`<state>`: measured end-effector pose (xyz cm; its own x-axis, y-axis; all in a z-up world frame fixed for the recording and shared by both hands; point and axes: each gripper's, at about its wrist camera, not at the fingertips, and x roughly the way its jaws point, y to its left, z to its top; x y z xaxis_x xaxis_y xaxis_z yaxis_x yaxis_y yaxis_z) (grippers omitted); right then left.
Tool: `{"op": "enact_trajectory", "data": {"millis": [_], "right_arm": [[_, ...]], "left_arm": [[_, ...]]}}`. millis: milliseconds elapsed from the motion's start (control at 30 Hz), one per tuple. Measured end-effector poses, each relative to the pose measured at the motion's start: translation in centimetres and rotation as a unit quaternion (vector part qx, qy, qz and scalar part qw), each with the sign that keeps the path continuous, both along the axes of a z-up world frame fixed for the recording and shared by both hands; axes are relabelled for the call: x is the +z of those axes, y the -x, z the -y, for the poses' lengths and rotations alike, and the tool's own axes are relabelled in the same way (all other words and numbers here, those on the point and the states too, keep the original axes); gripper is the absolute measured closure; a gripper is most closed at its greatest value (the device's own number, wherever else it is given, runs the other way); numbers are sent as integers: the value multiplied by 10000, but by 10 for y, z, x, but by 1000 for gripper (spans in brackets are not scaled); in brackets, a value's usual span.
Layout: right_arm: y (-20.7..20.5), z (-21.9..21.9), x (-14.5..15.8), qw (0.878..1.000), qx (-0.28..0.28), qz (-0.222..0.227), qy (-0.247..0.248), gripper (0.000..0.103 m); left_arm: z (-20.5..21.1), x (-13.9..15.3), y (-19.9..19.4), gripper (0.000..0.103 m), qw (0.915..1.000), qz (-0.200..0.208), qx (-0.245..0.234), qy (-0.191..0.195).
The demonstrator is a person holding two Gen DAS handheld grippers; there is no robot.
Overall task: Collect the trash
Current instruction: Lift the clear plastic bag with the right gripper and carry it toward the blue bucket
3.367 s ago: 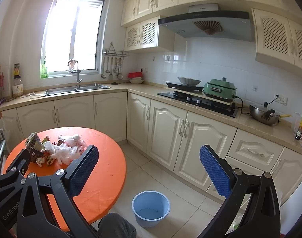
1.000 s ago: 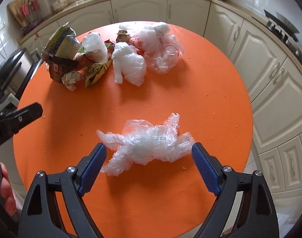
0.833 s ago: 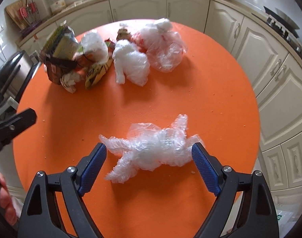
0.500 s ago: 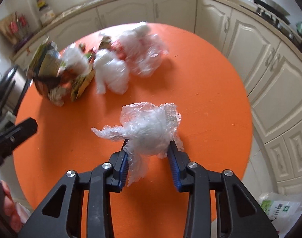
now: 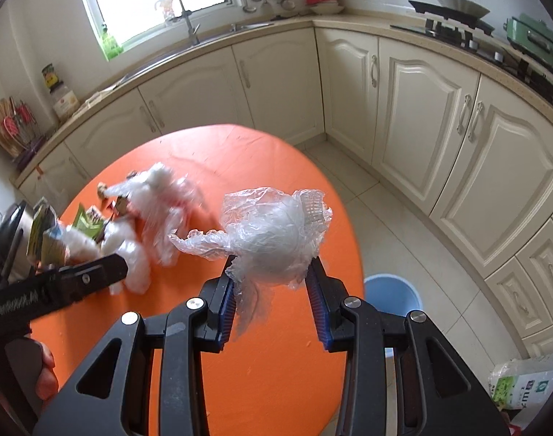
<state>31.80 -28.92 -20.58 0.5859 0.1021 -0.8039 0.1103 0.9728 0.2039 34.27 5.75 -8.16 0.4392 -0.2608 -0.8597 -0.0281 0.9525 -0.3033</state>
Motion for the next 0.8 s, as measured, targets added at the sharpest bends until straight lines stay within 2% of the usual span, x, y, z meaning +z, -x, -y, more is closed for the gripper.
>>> {"op": "enact_trajectory", "data": {"millis": [67,133,267,333,400,633,800], "right_arm": [[-10,7,-2,10000,-6,24,-51,66],[-16,15,-6,9999,21,26,-107,66],[-26,14,-11,9996,193,74,-165,66],[-29,11,-16,9993,306,49,-202,66],[-32,7,-20,9991,377,-8,-216,66],[-26,-5,-24,9987,440,-134,-197,66],[-10,-10,-12,9992,374,-76,-100,66]], "left_arm": [[-4,-13,-16,8,9994,-235,235,-18],[-8,-24,-27,23,9988,-372,310,78],[-11,-27,-39,32,9986,-374,382,17],[-13,-29,-43,59,9981,-379,447,-173],[-15,-32,-44,59,9985,-351,400,-115],[-2,-28,-28,63,9992,-275,133,-259],[2,-9,-9,63,9991,79,-34,-424]]}}
